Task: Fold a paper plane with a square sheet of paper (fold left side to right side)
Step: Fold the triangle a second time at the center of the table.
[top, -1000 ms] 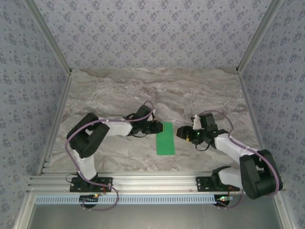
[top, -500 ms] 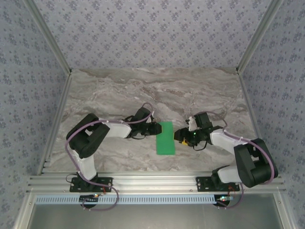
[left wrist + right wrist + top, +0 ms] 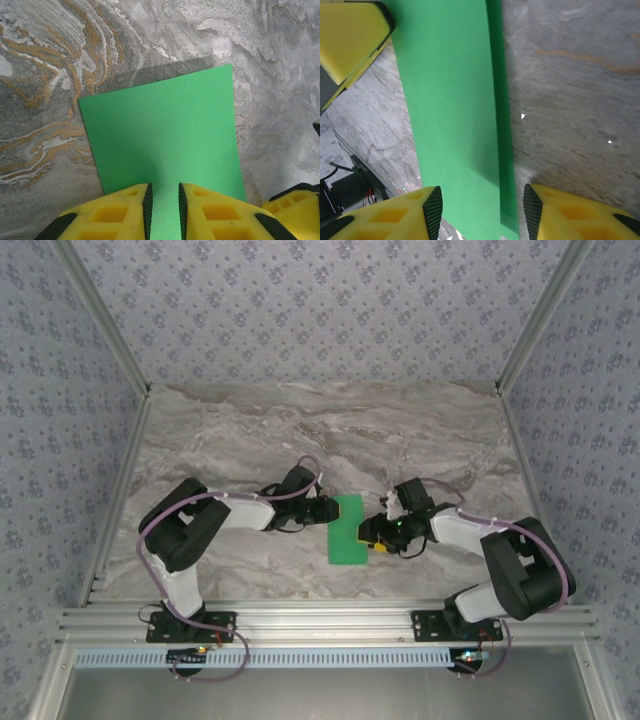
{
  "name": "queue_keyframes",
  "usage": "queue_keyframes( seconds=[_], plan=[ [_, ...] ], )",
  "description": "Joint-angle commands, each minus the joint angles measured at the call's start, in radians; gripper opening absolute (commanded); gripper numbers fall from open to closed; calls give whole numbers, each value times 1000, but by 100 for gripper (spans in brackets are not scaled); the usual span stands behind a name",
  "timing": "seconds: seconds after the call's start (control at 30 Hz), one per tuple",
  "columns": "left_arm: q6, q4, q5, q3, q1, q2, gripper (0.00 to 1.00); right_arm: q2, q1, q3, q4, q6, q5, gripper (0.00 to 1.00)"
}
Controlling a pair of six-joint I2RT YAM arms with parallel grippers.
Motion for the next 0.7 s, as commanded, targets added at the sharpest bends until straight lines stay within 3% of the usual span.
queue_keyframes(
  seconds=[0.0,0.23,0.4,0.6,0.67],
  plan=[
    [-4,-40,-9,-27,-7,-15,23,21,17,27,28,33,-1,48],
    [-5,-32,-1,-33,-7,-27,23,59,23,62,55,43,-4,45],
    [26,4,-22,-91,-1,-135,26,60,12,81,86,47,-21,42],
    [131,-14,-69,-200,-2,-405,48,68,0,123,83,47,-67,30],
    [196,-84,-124,-227,-42,-506,55,69,-7,143,57,38,-65,29]
  ],
)
